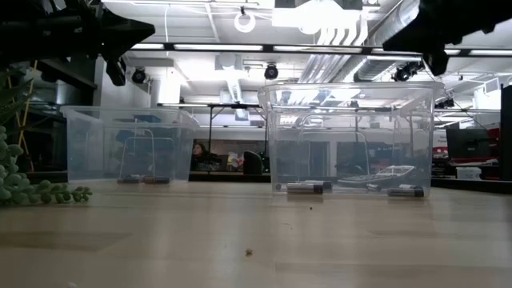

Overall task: Sort batteries
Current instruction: Adjust the bottom transparent bin

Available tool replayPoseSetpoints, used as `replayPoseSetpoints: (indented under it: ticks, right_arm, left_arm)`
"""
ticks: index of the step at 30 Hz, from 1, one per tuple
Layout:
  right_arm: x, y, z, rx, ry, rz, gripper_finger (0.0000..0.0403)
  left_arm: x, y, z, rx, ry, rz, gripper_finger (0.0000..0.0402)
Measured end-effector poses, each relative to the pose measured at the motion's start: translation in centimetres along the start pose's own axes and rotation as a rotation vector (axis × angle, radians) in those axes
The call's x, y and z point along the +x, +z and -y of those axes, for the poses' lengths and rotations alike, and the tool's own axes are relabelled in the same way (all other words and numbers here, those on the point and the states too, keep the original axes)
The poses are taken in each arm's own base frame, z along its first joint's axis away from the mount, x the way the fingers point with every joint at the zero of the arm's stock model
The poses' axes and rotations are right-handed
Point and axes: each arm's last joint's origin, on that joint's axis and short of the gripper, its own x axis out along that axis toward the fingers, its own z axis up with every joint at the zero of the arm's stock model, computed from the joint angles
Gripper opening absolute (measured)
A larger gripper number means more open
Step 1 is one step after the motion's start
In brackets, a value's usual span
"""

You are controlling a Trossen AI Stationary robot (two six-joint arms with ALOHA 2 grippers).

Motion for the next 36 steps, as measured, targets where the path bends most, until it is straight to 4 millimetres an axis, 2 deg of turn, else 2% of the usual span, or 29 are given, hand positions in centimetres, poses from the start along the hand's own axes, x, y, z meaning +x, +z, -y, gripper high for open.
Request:
replayPoseSetpoints:
  ticks: [4,8,12,15,25,30,36]
  right_arm:
    - [-1.0,0.0,1.0,-0.018,-0.023,0.028,0.0]
    - [-2.2,0.2,2.1,-0.022,-0.136,0.035,0.0]
    - [-3.2,-1.0,3.6,0.018,-0.301,-0.083,0.0]
    - [-3.2,-1.9,4.1,0.051,-0.343,-0.168,0.0]
    - [-0.7,-4.1,4.1,0.1,-0.359,-0.302,0.0]
    - [1.2,-4.4,3.7,0.105,-0.382,-0.233,0.0]
    - [3.6,-3.3,3.6,0.068,-0.385,-0.122,0.0]
  left_arm:
    - [0.0,0.0,0.0,0.0,0.001,0.0,0.0]
    - [0.0,0.0,0.0,0.0,0.001,0.0,0.0]
    - [0.0,0.0,0.0,-0.001,0.001,0.0,0.0]
    - [0.0,0.1,0.0,-0.001,-0.002,0.005,0.0]
    - [-1.0,0.3,0.1,-0.001,-0.002,0.005,0.0]
    - [-1.8,-0.3,-0.2,0.002,0.036,-0.075,0.0]
    - [-2.8,-1.2,-0.7,0.007,0.085,-0.179,0.0]
